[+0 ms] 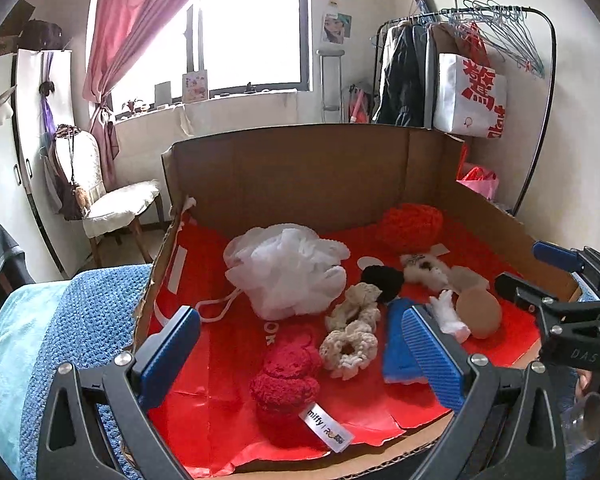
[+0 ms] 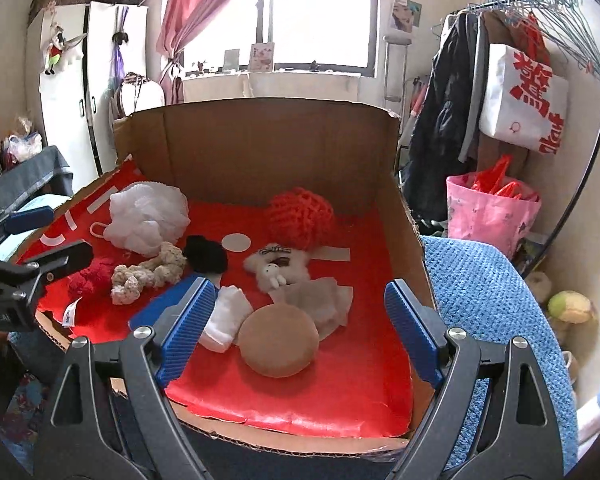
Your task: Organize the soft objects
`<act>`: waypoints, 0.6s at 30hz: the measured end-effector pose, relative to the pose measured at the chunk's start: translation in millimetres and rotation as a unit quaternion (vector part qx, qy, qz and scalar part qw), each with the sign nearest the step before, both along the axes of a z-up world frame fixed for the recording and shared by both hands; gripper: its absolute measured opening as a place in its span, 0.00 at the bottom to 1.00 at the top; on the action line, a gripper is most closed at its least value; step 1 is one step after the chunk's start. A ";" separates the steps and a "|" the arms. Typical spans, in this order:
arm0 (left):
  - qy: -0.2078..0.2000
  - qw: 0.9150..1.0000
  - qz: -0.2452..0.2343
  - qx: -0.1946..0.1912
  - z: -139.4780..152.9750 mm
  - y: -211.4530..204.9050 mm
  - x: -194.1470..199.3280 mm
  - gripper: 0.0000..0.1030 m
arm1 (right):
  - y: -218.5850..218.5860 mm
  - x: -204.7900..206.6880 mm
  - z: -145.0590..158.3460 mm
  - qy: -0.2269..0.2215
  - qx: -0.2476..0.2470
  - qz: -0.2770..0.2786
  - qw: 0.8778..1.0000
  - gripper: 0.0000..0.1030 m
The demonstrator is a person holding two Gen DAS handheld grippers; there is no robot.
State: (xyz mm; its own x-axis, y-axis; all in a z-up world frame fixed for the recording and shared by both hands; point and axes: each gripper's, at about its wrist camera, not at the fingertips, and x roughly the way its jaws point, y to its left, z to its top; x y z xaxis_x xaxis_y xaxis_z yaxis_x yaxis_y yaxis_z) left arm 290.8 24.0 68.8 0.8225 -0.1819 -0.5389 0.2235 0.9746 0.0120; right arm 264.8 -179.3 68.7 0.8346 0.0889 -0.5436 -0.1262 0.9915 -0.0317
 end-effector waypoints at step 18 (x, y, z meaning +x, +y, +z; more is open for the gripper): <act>0.010 1.000 0.002 0.015 -19.7 -7.7 4.1 1.00 | 7.0 1.0 -13.2 0.008 -0.006 -0.003 1.000 0.85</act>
